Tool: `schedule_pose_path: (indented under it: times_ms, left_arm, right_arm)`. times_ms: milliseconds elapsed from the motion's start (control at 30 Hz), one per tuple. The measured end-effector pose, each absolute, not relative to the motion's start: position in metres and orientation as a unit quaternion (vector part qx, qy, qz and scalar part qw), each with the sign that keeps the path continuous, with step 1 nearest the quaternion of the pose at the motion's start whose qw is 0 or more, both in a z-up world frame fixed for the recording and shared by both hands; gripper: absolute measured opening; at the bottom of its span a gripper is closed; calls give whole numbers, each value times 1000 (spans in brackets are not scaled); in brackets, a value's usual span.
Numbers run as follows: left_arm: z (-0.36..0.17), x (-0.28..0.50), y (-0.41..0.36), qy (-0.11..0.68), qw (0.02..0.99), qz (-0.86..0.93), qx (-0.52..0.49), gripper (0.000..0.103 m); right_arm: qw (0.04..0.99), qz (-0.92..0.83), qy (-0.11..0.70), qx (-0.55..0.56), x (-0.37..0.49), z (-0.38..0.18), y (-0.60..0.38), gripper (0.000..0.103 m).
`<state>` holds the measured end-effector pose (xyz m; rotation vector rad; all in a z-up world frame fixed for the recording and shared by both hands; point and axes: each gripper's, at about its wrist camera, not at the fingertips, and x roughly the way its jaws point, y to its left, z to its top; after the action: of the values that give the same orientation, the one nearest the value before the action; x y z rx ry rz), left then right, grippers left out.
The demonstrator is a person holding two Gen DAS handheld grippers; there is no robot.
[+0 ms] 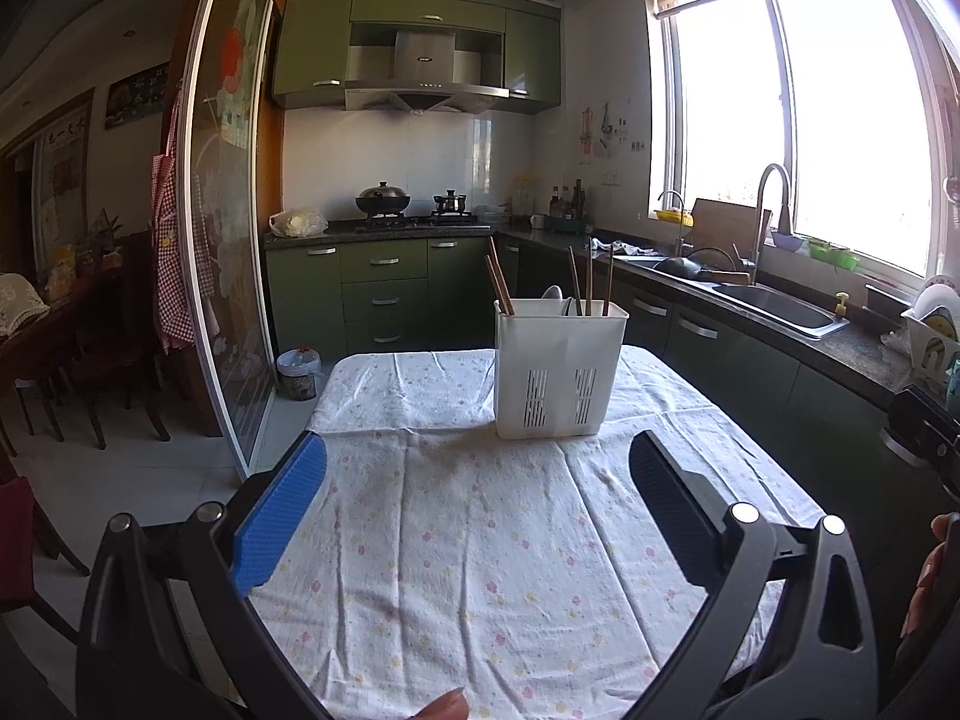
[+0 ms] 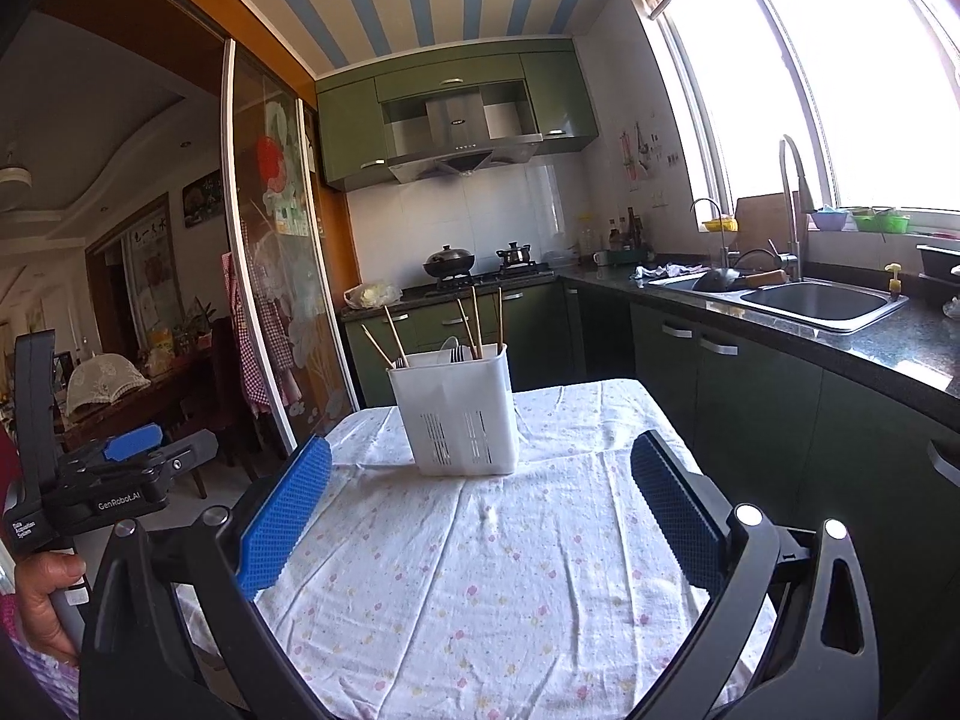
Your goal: Organize utensils
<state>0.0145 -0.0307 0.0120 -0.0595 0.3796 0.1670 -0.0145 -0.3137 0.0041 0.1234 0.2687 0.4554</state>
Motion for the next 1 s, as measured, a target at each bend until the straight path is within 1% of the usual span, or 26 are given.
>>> schedule_pose_path:
  times_ms: [1000]
  left_arm:
    - [11,15,-31,194,976,91,-27,96]
  right_arm:
    - [962,225,143,64,-4,3,-314,98]
